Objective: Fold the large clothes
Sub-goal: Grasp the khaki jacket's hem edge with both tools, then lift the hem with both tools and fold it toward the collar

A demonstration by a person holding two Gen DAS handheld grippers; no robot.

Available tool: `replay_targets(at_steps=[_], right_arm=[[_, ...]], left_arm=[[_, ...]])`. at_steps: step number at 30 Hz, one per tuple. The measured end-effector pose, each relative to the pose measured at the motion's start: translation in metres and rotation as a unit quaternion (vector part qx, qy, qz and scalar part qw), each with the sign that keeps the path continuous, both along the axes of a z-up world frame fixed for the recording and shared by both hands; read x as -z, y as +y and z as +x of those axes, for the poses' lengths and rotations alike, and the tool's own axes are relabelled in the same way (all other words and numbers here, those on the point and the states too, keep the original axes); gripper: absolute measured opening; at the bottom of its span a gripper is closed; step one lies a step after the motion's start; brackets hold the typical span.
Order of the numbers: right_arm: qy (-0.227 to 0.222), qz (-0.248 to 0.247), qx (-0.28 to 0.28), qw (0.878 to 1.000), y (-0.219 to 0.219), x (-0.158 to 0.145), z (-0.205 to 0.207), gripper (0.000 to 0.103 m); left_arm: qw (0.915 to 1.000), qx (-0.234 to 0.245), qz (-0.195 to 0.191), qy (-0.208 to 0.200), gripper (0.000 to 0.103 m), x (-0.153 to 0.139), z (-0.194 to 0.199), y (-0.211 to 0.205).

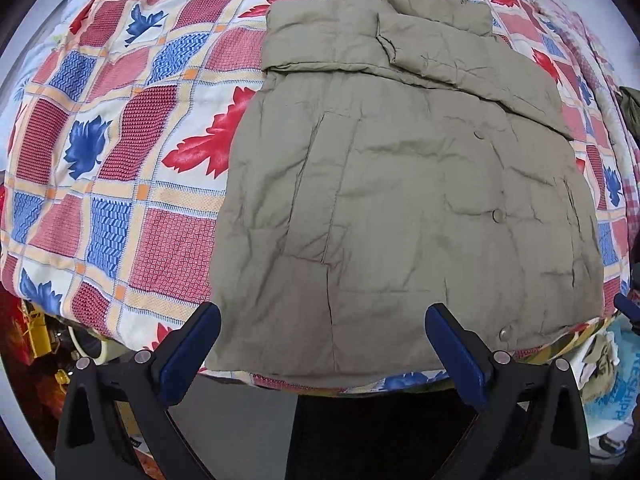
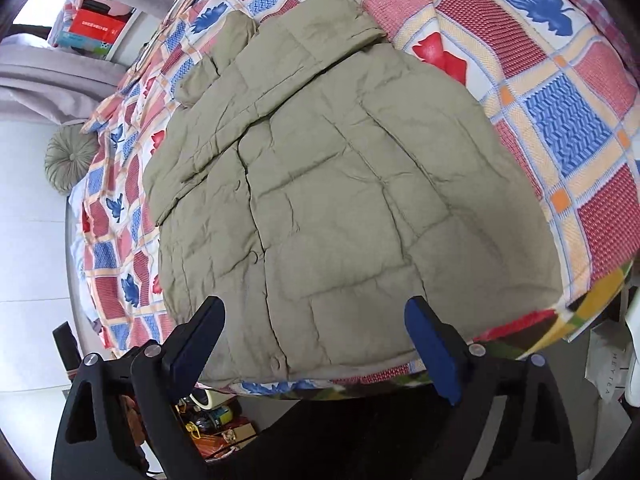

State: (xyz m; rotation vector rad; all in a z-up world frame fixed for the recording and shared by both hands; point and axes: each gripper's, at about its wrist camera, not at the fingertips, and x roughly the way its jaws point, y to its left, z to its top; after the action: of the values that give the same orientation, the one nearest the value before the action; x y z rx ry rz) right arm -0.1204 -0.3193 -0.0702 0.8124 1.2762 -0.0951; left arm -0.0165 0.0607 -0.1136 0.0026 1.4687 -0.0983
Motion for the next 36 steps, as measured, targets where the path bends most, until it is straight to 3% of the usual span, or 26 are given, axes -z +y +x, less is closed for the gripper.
replay_targets(at_steps=[9, 18, 23, 29, 36], right_arm=[[0.022, 0.056, 0.048, 0.997, -0.004, 0.014, -0.02, 0.093], [0.035, 0.09, 0.09, 0.991, -0.014, 0.027, -0.032, 0.093], [0.058, 0.131, 0.123, 0.982, -0.021, 0.05, -0.047, 0.093], [0.077, 0.16, 0.163, 0.97, -0.032, 0.084, -0.064, 0.093], [0.094, 0.194, 0.192, 0.957, -0.033, 0.122, -0.067, 0.093]], left_arm=[[0.9997, 0.009, -0.003, 0.023, 0.102, 0.011, -0.011, 0.008], [0.9926, -0.02, -0.092, 0.078, 0.102, 0.035, -0.026, 0.029], [0.9758, -0.062, -0.172, 0.121, 0.102, 0.057, -0.036, 0.041], [0.9538, -0.125, -0.219, 0.163, 0.102, 0.091, -0.052, 0.057], [0.9336, -0.18, -0.256, 0.174, 0.102, 0.119, -0.058, 0.059]])
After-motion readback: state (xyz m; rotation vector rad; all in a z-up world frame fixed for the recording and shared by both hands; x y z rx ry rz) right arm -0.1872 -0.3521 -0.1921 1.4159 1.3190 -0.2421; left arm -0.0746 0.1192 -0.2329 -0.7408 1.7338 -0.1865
